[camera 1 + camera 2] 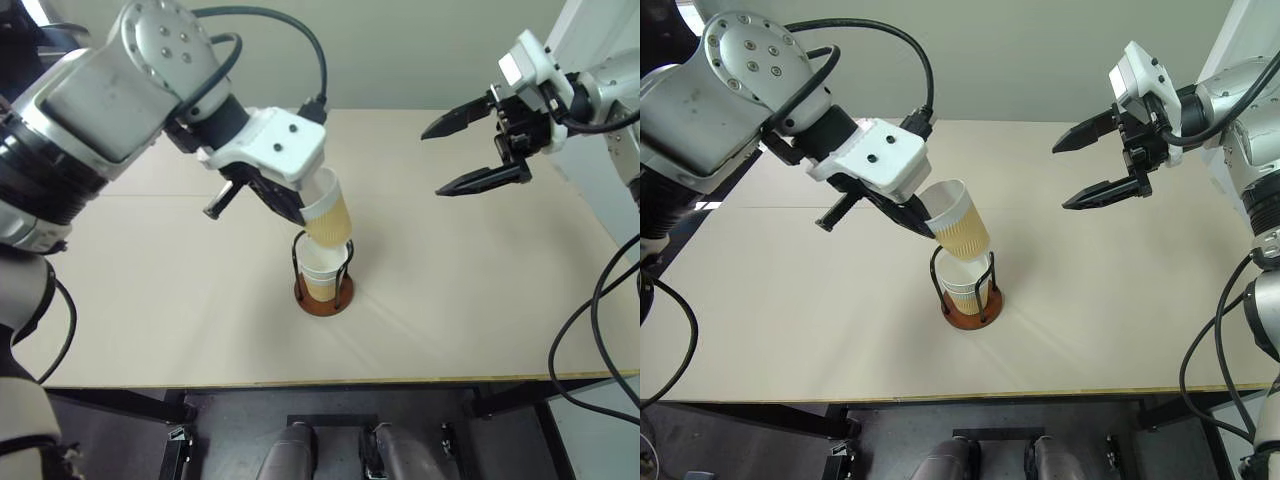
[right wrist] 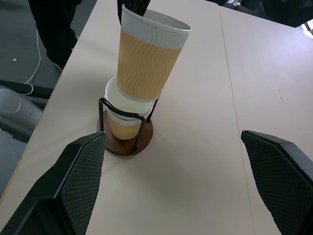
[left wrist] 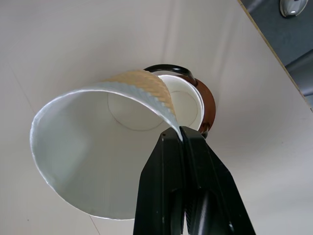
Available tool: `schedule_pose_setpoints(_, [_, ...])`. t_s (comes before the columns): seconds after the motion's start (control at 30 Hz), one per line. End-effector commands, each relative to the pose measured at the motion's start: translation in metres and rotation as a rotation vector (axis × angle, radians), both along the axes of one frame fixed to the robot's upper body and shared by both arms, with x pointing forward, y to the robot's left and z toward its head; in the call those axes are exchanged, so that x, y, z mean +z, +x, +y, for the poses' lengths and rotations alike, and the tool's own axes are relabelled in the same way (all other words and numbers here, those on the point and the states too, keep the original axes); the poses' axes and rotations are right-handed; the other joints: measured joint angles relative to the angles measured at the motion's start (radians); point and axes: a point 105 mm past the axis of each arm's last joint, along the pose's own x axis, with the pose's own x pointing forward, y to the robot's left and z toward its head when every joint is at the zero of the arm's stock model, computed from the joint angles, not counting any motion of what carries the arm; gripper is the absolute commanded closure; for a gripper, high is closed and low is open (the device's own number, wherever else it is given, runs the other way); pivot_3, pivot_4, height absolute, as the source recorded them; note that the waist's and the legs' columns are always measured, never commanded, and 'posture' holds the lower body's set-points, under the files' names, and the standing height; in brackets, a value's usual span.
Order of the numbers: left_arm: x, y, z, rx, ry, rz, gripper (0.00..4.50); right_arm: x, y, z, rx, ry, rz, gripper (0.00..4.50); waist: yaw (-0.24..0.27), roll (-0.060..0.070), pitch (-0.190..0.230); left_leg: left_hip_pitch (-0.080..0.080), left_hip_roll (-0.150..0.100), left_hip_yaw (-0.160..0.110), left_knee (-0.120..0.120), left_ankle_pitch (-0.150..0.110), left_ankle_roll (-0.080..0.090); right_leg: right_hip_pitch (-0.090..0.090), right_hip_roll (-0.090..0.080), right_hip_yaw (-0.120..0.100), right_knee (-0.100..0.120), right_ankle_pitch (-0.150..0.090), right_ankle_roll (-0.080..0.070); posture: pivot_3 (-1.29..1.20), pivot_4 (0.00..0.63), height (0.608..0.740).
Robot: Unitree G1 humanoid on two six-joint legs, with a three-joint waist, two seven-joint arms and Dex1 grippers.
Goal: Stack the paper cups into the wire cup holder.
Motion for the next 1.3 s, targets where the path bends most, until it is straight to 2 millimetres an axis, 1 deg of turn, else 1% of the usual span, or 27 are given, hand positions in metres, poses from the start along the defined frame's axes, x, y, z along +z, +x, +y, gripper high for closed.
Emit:
schedule_pose_setpoints(0.03, [0.003,-0.006,0.002,-0.017,0.017,0.006,4.47,0.018,-0.005,0.001,0.021,0.026,-0.059,0.0,0.0,0.0,0.0,0.0,0.0,0.0,0.0,0.0,0.0,0.0,0.0,0.0,0.0,0.0,0.0,0.0,0.15,0.74])
schedule_pose_setpoints(0.27, [-0.01,-0.007,0.008,-0.017,0.061,0.015,4.47,0.018,-0.005,0.003,0.024,0.025,-0.059,0.0,-0.001,0.0,0.0,0.0,0.0,0.0,0.0,0.0,0.0,0.0,0.0,0.0,0.0,0.0,0.0,0.0,0.15,0.74])
schedule_pose_setpoints(0.53, [-0.015,-0.002,0.015,-0.001,0.094,-0.006,4.47,0.017,-0.005,0.004,0.03,0.022,-0.057,0.0,-0.001,0.0,0.0,0.0,0.0,0.0,0.0,0.001,0.001,0.0,0.0,0.0,0.0,0.0,0.0,0.0,0.15,0.74])
schedule_pose_setpoints(0.67, [-0.016,0.005,0.018,-0.007,0.11,-0.042,4.47,0.017,-0.006,0.005,0.031,0.02,-0.058,0.0,-0.001,0.0,0.0,0.0,0.0,0.0,0.0,0.001,0.001,0.0,0.0,0.0,0.0,0.0,0.0,0.0,0.15,0.74])
schedule_pose_setpoints(0.83, [-0.018,0.009,0.016,-0.01,0.098,-0.051,4.47,0.017,-0.006,0.005,0.032,0.015,-0.06,0.0,-0.001,0.0,0.0,0.001,0.0,0.0,0.0,0.001,0.001,0.0,0.0,0.0,0.0,0.0,0.001,0.0,0.15,0.74])
schedule_pose_setpoints(0.9, [-0.019,0.011,0.016,-0.01,0.095,-0.053,4.1,0.017,-0.006,0.005,0.031,0.013,-0.061,0.0,-0.001,0.0,0.0,0.0,0.0,0.0,0.0,0.001,0.001,0.0,0.0,0.0,0.0,0.0,0.001,0.0,0.15,0.74])
schedule_pose_setpoints(0.97, [-0.02,0.012,0.018,-0.009,0.093,-0.053,3.55,0.017,-0.006,0.004,0.03,0.01,-0.062,0.0,-0.001,0.0,0.0,0.0,0.0,0.0,0.0,0.001,0.001,0.0,0.0,0.0,0.0,0.0,0.001,0.0,0.15,0.74])
schedule_pose_setpoints(1.17, [-0.022,0.013,0.018,-0.002,0.063,-0.044,1.46,0.016,-0.006,0.004,0.024,0.001,-0.062,0.0,-0.001,0.0,0.0,0.0,0.0,0.0,0.0,0.001,0.001,0.0,0.0,0.0,0.0,0.0,0.001,0.0,0.15,0.74])
schedule_pose_setpoints(1.3, [-0.012,0.014,0.024,0.045,-0.002,-0.038,0.08,0.015,-0.005,0.003,0.02,-0.006,-0.064,0.0,-0.001,0.0,0.0,0.0,0.0,0.0,0.0,0.001,0.001,0.0,0.0,0.0,0.0,0.001,0.001,0.0,0.15,0.74])
